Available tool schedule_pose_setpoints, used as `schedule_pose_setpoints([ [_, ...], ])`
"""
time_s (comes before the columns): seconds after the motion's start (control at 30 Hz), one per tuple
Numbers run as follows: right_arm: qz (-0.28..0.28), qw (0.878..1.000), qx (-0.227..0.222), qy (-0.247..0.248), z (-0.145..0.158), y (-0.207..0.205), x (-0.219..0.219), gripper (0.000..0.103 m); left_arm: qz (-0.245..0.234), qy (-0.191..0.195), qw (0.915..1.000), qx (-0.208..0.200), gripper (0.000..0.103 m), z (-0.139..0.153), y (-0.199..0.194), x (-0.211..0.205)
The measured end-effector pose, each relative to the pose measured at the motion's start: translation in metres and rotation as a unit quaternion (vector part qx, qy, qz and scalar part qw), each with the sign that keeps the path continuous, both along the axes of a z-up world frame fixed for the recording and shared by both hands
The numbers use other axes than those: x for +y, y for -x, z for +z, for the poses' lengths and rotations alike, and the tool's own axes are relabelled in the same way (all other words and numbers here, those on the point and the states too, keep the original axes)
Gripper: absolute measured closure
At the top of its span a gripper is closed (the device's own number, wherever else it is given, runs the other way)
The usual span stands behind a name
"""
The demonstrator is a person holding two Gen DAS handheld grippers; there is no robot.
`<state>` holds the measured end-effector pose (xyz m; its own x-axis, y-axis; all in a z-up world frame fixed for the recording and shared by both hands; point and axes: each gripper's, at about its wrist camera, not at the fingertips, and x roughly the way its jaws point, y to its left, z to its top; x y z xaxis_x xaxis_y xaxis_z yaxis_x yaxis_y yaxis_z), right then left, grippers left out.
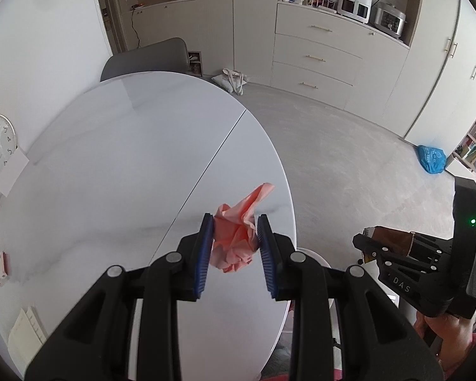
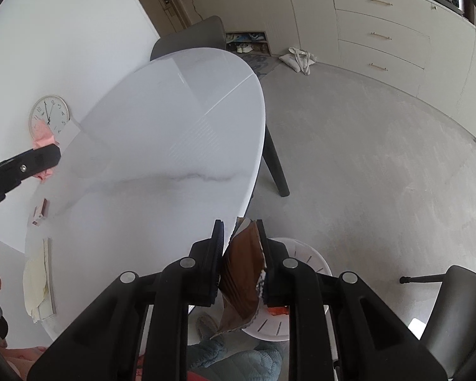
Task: Collect trash
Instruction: 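Carry the brown wrapper and pink paper over the white bin with both tools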
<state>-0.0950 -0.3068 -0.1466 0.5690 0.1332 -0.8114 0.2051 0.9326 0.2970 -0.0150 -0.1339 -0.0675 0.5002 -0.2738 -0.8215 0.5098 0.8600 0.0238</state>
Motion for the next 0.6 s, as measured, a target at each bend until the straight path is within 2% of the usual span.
schedule_pose_setpoints([
  [0.27,0.008,0.999,0.039,-0.002,-0.044,0.001,0.003,0.083,-0.004,-0.001,1.0,-0.001,0.075,0.001,0.008,0.001],
  [0.4,0.006,0.996,0.088,-0.003,-0.099,-0.005,0.005,0.081,-0.006,-0.005,1.0,-0.001,0.075,0.001,0.008,0.001],
  [0.47,0.004,0.993,0.12,-0.016,-0.132,-0.007,0.006,0.064,-0.007,-0.007,1.0,-0.001,0.075,0.002,0.011,0.0],
  [0.53,-0.004,0.989,0.146,-0.021,-0.158,-0.006,0.007,0.028,-0.008,-0.01,0.9999,-0.001,0.075,0.002,0.013,-0.001],
  [0.6,-0.007,0.985,0.171,-0.011,-0.176,-0.003,0.008,0.013,-0.01,-0.013,0.9999,-0.002,0.075,0.003,0.015,-0.002],
])
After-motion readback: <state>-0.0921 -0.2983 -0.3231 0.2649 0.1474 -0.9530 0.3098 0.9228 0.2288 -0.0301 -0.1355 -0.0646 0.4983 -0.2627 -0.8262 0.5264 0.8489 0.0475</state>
